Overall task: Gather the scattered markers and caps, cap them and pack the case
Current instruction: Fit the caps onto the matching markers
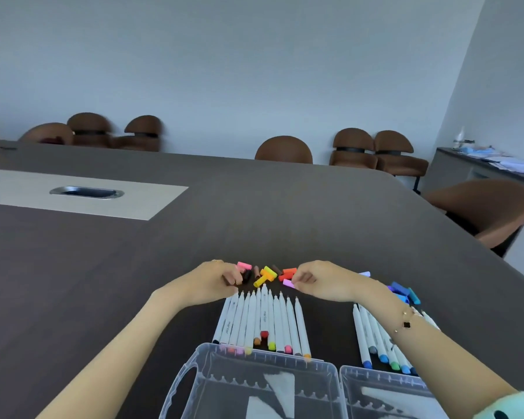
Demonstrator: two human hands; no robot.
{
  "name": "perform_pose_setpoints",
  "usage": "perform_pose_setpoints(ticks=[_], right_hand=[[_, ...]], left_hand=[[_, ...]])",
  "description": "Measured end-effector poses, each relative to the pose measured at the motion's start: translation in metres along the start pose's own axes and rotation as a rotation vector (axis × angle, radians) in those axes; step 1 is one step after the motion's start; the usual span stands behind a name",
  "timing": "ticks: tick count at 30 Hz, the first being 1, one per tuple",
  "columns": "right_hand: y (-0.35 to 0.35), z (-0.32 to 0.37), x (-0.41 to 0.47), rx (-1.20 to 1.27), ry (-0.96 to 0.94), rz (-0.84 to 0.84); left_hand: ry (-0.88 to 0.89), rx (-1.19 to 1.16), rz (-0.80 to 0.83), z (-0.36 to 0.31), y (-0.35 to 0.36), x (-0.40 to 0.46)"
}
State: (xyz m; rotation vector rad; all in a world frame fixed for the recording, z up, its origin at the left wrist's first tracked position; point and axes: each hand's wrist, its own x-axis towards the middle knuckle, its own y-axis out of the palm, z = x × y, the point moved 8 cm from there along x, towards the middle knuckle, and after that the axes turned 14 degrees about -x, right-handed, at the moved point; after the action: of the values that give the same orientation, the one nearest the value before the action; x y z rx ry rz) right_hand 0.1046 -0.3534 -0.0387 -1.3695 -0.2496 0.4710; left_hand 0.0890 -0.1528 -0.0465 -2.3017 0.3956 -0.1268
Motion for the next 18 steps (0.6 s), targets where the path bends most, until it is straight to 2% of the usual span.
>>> perform_pose_setpoints(ticks=[7, 12, 18], right_hand=[[0.000, 0.005, 0.017, -0.006, 0.026, -0.012], [-0.005, -0.011, 0.017, -0.015, 0.109, -0.097], [-0.008, 0.001, 0.035, -0.004, 0.095, -0.197]], left_hand=[[-0.164, -0.055, 0.006, 0.029, 0.009, -0.014], [-0.276, 0.023, 0.004, 0.033, 0.012, -0.016], [-0.239, 0.098, -0.119, 0.030, 0.012, -0.020]])
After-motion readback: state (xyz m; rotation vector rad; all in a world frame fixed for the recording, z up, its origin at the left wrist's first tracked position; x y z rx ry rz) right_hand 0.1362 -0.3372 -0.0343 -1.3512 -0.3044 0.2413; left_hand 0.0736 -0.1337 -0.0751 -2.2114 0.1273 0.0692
